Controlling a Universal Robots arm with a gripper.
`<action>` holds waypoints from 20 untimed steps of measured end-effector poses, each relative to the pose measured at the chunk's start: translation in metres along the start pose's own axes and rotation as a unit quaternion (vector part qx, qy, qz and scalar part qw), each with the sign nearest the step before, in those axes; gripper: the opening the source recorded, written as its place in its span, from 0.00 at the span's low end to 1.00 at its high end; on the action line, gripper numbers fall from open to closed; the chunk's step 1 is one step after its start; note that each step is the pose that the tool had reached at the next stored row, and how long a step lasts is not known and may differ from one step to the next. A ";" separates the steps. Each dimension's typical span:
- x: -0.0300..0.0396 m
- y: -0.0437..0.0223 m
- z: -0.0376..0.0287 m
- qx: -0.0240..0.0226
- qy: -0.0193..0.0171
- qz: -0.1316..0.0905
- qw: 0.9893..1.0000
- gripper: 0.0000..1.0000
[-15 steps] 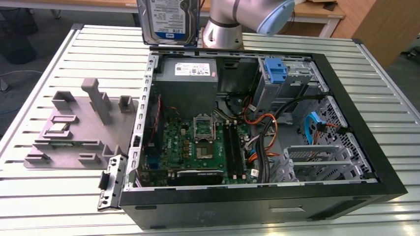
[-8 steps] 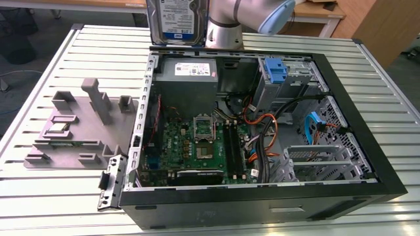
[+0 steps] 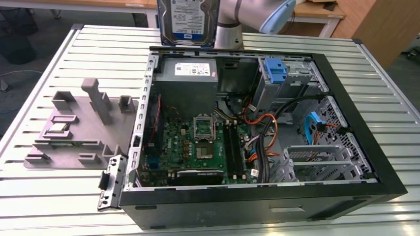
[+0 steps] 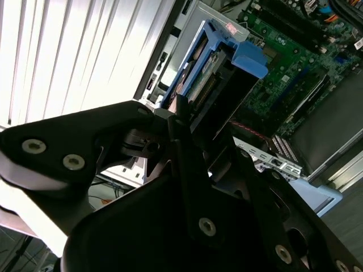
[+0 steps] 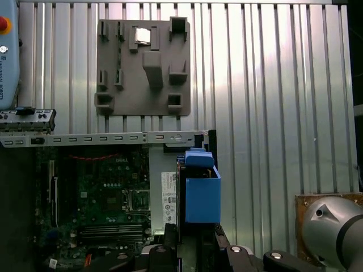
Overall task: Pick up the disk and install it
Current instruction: 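Pick up the disk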
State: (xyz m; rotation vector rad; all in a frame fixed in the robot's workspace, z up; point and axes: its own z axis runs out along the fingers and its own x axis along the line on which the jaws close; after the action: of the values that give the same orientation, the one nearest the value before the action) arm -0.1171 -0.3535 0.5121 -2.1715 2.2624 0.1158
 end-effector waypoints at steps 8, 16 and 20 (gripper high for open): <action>-0.0007 -0.0170 -0.0008 0.000 0.000 0.000 1.000 0.35; -0.0010 -0.0238 -0.0011 0.000 0.000 0.000 1.000 0.35; -0.0006 -0.0240 -0.0011 0.000 0.000 0.000 1.000 0.35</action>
State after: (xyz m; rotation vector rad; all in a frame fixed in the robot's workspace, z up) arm -0.0931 -0.3538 0.5120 -2.1717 2.2622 0.1158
